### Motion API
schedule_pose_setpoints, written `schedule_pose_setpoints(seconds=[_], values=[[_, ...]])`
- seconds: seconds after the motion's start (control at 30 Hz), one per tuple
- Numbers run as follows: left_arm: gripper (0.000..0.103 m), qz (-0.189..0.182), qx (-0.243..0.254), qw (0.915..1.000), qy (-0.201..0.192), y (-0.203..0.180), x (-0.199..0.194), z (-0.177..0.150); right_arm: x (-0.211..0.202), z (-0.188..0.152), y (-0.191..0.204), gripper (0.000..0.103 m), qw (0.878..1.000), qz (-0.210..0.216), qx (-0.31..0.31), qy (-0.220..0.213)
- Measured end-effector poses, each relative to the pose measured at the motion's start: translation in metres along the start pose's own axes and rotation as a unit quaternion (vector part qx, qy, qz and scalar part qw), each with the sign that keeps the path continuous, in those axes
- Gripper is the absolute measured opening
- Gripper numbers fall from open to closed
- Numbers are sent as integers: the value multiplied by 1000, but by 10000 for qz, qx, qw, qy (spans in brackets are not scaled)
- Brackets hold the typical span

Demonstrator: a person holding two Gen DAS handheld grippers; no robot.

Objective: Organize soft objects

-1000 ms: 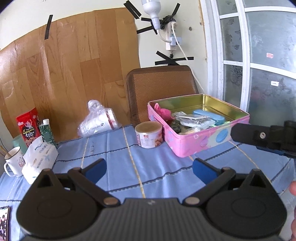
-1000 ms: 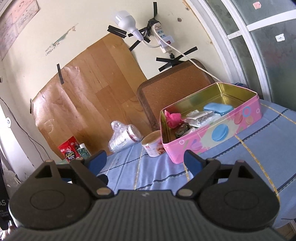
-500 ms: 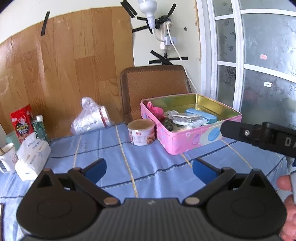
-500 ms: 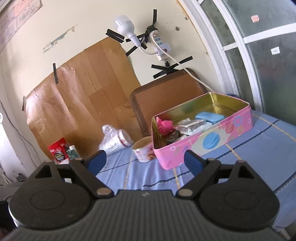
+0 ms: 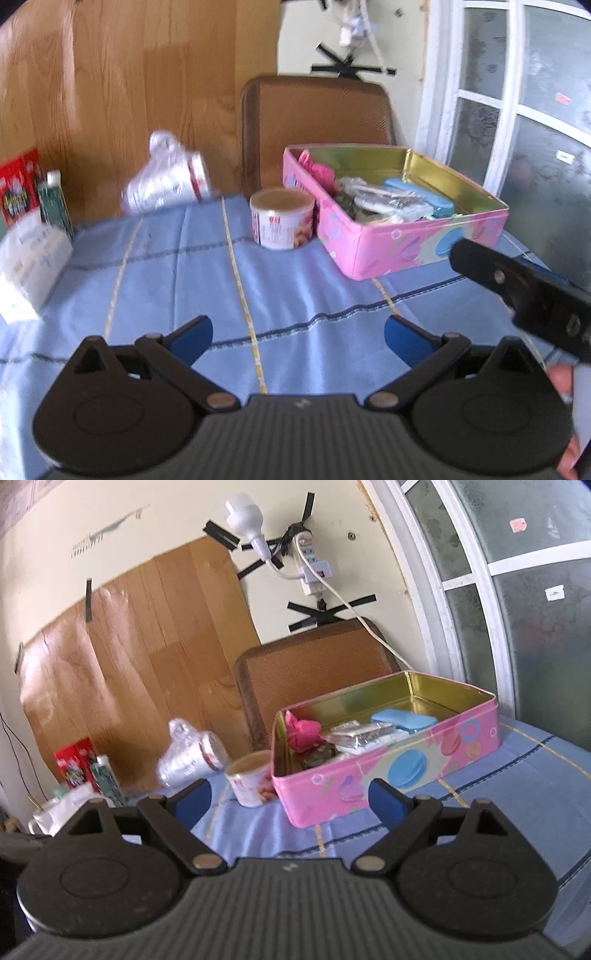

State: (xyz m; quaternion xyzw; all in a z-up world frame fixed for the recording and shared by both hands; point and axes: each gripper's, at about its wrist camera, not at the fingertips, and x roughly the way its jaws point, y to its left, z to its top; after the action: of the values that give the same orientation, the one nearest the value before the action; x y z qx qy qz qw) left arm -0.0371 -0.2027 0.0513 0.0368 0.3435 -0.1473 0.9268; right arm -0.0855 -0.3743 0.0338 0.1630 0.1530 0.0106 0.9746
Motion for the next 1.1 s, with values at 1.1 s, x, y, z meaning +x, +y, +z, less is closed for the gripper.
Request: schedule_pose_setpoints(seconds=[1.1], values=[[103,477,278,9985,34,-1,28,-3,22,-11,-9,95,9983,-172,422,350]])
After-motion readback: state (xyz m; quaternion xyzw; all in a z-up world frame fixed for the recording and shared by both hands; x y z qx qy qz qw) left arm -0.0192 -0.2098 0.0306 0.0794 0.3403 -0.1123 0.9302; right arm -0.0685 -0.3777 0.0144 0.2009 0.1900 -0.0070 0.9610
